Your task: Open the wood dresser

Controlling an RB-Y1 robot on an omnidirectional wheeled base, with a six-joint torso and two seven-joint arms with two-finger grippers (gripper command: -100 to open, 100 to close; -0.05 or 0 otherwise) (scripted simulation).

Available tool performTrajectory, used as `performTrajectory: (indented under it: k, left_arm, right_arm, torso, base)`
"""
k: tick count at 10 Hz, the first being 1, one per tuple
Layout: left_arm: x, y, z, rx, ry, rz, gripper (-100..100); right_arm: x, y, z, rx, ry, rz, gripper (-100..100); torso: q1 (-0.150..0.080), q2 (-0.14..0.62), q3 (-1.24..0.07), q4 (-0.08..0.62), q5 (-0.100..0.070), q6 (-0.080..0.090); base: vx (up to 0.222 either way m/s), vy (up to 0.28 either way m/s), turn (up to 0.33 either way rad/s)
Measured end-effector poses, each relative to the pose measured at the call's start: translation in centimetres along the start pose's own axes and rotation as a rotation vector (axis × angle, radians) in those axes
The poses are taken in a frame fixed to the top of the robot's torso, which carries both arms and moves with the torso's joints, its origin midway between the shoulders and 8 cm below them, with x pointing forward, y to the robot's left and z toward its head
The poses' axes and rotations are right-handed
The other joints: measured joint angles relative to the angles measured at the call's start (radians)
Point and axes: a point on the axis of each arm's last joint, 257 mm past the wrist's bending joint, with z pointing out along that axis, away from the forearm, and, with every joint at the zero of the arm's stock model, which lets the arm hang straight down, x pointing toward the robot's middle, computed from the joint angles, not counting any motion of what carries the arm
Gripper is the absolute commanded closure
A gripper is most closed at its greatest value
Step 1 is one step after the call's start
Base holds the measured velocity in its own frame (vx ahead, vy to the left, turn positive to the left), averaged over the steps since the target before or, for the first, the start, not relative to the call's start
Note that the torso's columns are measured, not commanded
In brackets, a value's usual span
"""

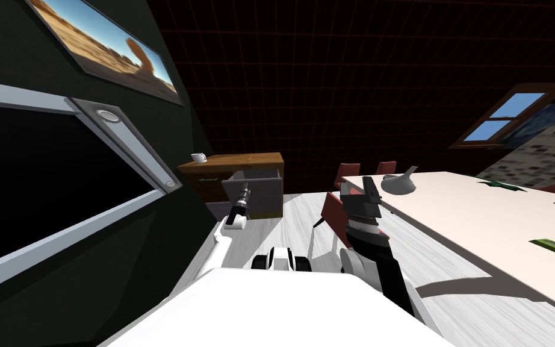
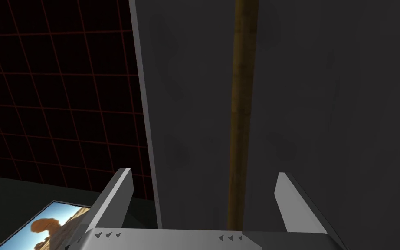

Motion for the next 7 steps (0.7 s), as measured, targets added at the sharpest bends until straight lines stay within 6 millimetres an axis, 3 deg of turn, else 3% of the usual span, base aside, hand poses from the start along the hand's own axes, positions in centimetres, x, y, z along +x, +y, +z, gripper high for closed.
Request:
performTrajectory:
  k: [4, 5, 7]
  left_arm:
    - [-0.3, -1.9, 1.5, 0.001, 0.0, -0.002, -100]
    - [-0.3, -1.9, 1.6, -0.001, 0.0, -0.003, 0]
    - [-0.3, -1.8, 1.6, -0.001, 0.0, -0.003, 0]
  right_arm:
    - [0.0, 0.0, 0.0, 0.0, 0.0, 0.0, 0]
    - [0.0, 0.0, 0.0, 0.0, 0.0, 0.0, 0]
    - [0.0, 0.0, 0.0, 0.0, 0.0, 0.0, 0]
  torso:
    - [0.0, -0.001, 0.0, -0.001, 0.0, 0.0]
    - [0.0, -0.001, -0.001, -0.001, 0.0, 0.0]
    - [0.0, -0.001, -0.001, -0.001, 0.0, 0.0]
  base:
    - [-0.024, -0.002, 0.009]
    - [0.0, 0.0, 0.0]
    - [0.0, 0.0, 0.0]
